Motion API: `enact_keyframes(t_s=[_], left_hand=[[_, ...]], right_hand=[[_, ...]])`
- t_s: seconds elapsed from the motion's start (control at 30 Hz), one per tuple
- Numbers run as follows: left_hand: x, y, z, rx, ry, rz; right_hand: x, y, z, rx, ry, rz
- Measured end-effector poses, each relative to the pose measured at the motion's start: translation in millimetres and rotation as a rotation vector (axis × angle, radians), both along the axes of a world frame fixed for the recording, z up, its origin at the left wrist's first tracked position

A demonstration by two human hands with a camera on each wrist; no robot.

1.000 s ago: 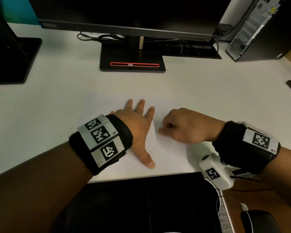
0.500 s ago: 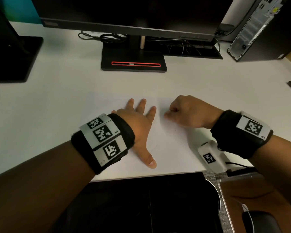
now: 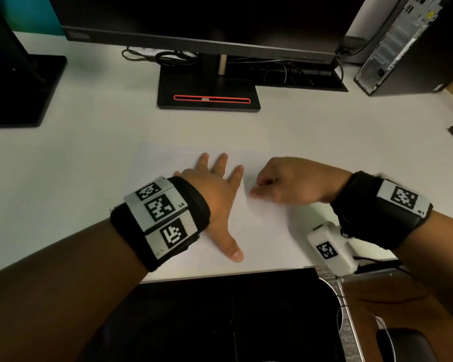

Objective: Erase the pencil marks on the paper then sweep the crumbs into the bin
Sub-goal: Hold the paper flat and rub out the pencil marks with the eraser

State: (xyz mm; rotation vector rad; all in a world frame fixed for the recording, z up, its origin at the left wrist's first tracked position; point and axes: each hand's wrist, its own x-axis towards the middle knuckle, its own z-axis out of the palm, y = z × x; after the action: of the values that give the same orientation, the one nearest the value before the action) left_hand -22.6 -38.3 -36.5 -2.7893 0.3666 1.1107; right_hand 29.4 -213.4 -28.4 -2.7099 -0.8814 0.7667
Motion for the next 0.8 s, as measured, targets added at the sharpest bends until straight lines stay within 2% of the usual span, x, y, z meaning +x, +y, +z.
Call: enact_keyframes(t_s=[0.1,0.23,0.3,0.4,0.47,0.57,0.7,0.8], left_hand=[[-1,-1,1,0.004,0.001,0.0],[-1,0,0,0.005,0.001,0.001],[0,0,0,0.009,-0.002,-0.003],[-1,-1,1,0.01,-0.002,-0.004],[-1,-1,0,0.011,-0.004,-0.005],[-1,1,0,0.006,-0.005,-0.002],[-2,-1,1,0.011,0.0,-0.008],[-1,-1,1,0.011,-0.002,-0.001]], right_hand=[[3,-2,2,0.005,-0.08,-0.064],[-12,2,-2,-0.037,-0.031,0.059],[-4,-1,-1,-0.019,-0.027,0.0],[7,-5,0,0.011,-0.115,-0.128],[2,-3,-2,0.002,-0.099,-0.069],[-3,1,-3,-0.007,0.021,0.029],[15,-4,1,0.022,-0.085,-0.148],[7,2,-3,-0.008,-0.065,-0.055]])
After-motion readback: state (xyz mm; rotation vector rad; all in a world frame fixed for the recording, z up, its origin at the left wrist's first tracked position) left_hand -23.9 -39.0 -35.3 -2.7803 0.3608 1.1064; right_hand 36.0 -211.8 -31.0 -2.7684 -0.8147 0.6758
